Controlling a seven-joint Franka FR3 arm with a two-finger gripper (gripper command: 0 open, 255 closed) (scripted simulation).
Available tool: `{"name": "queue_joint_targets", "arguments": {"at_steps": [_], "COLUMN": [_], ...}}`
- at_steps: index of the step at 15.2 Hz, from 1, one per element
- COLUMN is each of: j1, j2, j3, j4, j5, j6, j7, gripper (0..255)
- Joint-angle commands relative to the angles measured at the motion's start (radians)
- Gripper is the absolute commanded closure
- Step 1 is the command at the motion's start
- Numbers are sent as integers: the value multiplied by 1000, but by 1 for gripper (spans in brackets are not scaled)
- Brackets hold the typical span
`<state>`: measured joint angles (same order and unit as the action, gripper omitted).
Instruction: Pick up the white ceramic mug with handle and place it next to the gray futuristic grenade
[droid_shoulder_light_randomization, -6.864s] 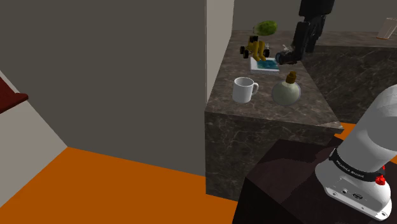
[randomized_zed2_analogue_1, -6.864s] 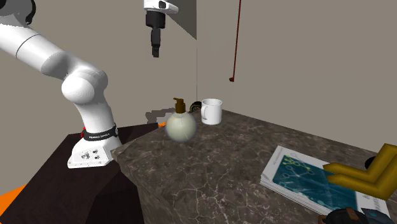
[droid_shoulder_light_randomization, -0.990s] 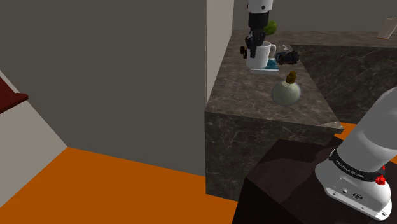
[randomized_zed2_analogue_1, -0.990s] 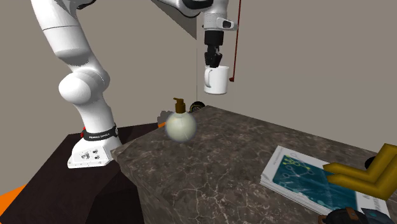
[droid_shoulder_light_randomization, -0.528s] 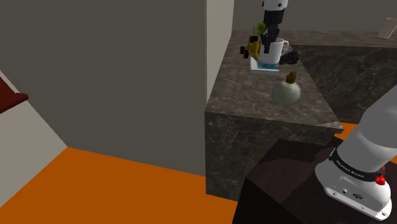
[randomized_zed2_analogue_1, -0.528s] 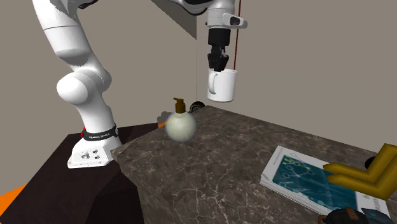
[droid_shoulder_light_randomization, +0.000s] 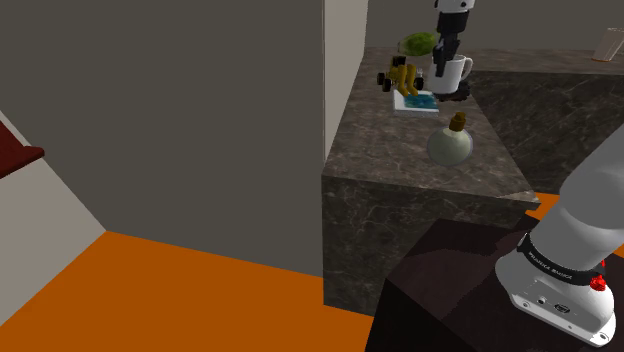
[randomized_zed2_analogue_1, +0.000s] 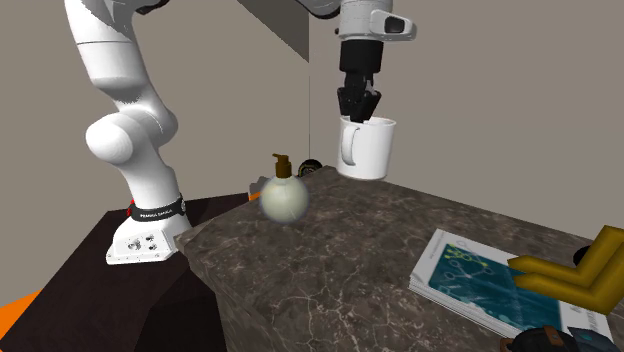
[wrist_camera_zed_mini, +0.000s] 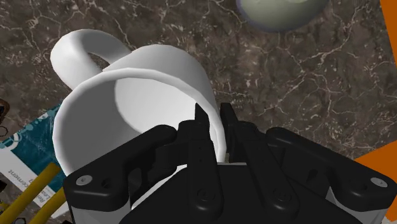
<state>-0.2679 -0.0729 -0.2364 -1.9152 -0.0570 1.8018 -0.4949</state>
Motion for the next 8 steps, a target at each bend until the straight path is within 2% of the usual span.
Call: {"name": "queue_joint_targets", "arguments": {"at_steps": [1,8], "j1": [-23,-107], "j2": [21,157], "j3": [-27,-110], "j4": [30,187], "j5": [2,39], "j6": [-6,-27], "j7": [-53,-229], "gripper": [255,255]}}
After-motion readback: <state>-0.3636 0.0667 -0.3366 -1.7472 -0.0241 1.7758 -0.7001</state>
